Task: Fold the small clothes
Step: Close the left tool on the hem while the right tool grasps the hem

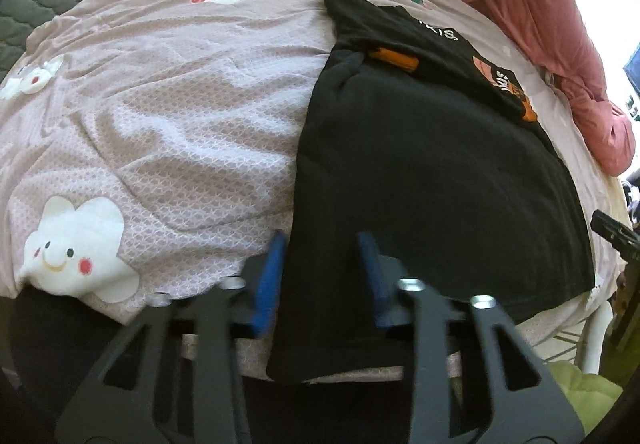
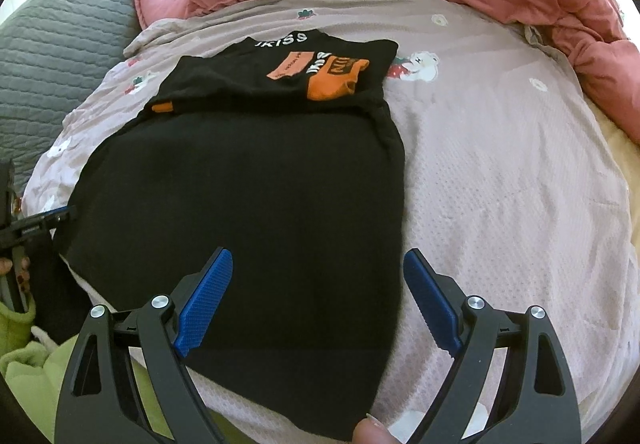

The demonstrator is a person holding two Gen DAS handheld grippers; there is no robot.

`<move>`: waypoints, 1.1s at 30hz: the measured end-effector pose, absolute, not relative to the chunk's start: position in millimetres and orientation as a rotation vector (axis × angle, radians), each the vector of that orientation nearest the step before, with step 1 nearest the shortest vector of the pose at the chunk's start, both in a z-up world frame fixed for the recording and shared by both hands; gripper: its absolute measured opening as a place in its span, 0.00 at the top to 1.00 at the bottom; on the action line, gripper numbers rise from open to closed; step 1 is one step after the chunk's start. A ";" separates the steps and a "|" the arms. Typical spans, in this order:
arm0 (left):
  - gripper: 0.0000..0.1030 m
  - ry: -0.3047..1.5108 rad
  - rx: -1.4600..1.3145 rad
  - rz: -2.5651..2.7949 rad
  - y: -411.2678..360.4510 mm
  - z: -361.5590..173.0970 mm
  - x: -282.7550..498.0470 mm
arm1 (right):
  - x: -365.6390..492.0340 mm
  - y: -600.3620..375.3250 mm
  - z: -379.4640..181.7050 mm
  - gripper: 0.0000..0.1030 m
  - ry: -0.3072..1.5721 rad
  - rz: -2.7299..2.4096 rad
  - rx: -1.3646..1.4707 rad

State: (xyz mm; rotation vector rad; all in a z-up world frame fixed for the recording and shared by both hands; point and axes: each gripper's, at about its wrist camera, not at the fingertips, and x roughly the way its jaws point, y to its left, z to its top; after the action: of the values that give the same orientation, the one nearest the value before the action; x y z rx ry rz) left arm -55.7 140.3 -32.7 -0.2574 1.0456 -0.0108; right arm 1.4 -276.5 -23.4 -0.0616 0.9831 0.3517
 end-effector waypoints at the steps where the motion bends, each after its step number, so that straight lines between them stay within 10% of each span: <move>1: 0.85 1.044 -0.258 -0.010 140.2 -32.0 -56.8 | 0.3 -277.9 -24.0 0.18 0.987 0.354 -0.062; 13: 0.97 1.025 -0.231 -0.068 124.2 -20.5 -67.1 | -18.2 -293.9 -35.7 0.40 1.051 0.362 -0.067; 25: 0.95 1.053 -0.241 -0.044 128.9 -29.1 -62.0 | -23.4 -306.6 -45.8 0.63 1.093 0.371 -0.040; 29: 0.79 1.067 -0.250 -0.031 131.7 -32.9 -60.7 | -23.9 -306.4 -47.9 0.69 1.097 0.385 -0.034; 33: 0.83 1.064 -0.248 -0.031 131.1 -34.2 -60.1 | -23.7 -303.2 -42.2 0.90 1.079 0.402 -0.031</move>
State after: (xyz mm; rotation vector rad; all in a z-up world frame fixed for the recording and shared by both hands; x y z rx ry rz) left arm -60.1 131.1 -34.2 -0.2481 1.0645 -0.0309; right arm -23.7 -303.2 -42.2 -0.0308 1.0786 0.4022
